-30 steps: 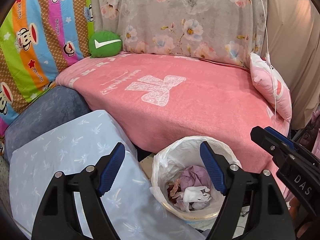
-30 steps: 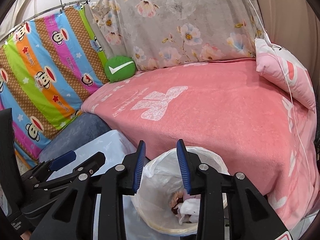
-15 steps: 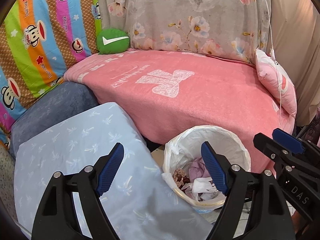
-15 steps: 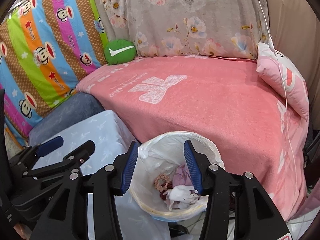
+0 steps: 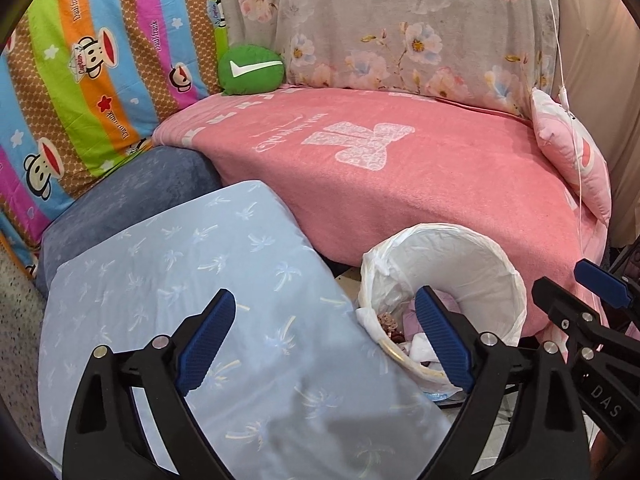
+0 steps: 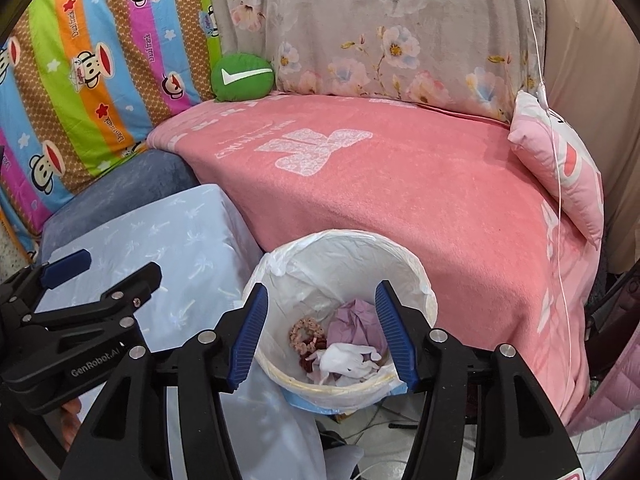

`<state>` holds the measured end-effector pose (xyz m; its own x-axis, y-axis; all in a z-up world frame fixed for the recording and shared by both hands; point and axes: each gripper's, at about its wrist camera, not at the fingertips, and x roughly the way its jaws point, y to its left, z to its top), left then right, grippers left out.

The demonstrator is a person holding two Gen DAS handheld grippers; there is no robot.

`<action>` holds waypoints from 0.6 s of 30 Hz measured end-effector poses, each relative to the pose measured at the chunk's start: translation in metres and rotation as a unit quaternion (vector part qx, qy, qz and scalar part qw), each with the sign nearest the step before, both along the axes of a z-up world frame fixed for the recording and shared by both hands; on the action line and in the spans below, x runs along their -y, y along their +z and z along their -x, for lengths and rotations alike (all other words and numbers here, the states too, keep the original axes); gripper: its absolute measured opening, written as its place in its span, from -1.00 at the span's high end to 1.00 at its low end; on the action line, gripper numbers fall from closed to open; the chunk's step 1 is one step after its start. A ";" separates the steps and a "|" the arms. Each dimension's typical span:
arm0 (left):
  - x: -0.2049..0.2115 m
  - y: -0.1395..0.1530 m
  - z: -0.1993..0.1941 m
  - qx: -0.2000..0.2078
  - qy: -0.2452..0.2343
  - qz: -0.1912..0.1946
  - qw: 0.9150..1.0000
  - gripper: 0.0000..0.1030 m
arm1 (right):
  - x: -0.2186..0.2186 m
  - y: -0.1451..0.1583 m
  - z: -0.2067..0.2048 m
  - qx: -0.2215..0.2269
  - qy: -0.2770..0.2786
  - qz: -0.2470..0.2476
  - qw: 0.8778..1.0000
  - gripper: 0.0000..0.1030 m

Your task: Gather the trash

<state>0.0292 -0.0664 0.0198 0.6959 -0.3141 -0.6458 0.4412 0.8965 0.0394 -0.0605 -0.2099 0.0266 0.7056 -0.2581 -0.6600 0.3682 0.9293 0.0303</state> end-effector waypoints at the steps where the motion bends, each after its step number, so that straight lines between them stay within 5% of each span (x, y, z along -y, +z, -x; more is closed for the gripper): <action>1: -0.001 -0.001 0.001 0.001 0.003 -0.001 1.000 -0.70 | 0.000 -0.001 0.001 -0.002 -0.002 0.002 1.000 -0.11; 9: -0.003 -0.010 0.006 0.001 0.009 -0.011 1.000 -0.76 | -0.002 -0.011 0.003 -0.015 -0.006 0.005 1.000 -0.26; 18: -0.004 -0.021 0.008 -0.013 0.014 -0.015 1.000 -0.79 | -0.003 -0.023 0.003 -0.027 -0.008 0.001 1.000 -0.64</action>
<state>0.0216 -0.0624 -0.0011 0.6871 -0.2755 -0.6723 0.4177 0.9069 0.0553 -0.0638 -0.2068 0.0037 0.6648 -0.2694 -0.6967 0.3835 0.9235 0.0089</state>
